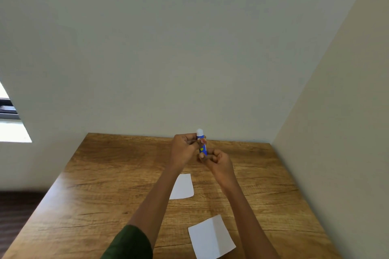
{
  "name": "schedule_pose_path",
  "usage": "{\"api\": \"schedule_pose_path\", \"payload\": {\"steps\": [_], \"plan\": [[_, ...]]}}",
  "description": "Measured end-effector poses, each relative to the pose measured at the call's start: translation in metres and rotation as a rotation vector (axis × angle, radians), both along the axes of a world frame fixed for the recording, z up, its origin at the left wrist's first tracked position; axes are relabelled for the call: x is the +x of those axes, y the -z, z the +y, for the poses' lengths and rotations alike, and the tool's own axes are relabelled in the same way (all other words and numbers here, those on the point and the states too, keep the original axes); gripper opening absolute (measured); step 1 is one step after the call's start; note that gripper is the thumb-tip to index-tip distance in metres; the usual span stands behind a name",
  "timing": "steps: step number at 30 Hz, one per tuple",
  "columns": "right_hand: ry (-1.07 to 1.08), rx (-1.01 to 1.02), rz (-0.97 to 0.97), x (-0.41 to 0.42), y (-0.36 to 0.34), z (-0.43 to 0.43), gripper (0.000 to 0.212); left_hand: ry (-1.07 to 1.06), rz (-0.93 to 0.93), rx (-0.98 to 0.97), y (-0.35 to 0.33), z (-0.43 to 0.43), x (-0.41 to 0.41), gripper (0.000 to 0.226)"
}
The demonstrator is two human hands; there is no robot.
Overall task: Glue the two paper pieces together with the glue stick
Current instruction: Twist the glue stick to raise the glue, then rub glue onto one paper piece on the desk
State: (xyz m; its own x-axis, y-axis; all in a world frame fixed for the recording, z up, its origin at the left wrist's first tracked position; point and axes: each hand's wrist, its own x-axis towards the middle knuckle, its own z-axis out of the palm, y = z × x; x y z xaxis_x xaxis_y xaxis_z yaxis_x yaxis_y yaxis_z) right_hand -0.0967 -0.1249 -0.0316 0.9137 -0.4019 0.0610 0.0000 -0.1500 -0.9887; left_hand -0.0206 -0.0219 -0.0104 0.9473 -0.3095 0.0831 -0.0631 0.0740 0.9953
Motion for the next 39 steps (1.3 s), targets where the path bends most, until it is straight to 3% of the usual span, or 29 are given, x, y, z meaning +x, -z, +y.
{"api": "schedule_pose_path", "payload": {"steps": [4,11,16,24,29,35,39], "plan": [[0.053,-0.078,0.015,0.002,0.0,0.0,0.022,0.01,0.011,-0.002,-0.001,-0.001,-0.003,0.015],[-0.106,-0.068,0.01,0.0,-0.004,-0.004,0.025,0.018,0.021,-0.02,-0.007,0.001,-0.005,0.019],[-0.047,-0.063,-0.037,0.002,-0.003,0.002,0.013,-0.009,0.01,-0.013,-0.008,0.0,-0.003,0.017],[0.167,-0.011,-0.11,0.0,0.008,0.01,0.038,0.033,0.02,0.044,0.003,0.005,-0.007,0.025],[0.24,0.096,-0.111,-0.01,0.021,-0.002,0.021,0.157,-0.056,0.348,0.032,0.043,0.005,0.031],[0.313,0.275,-0.029,-0.017,0.038,-0.01,0.029,0.071,-0.191,0.844,0.08,0.088,0.017,0.042],[0.262,0.241,0.056,-0.016,0.051,0.004,0.024,0.131,-0.305,0.967,0.098,0.094,0.009,0.044]]}}
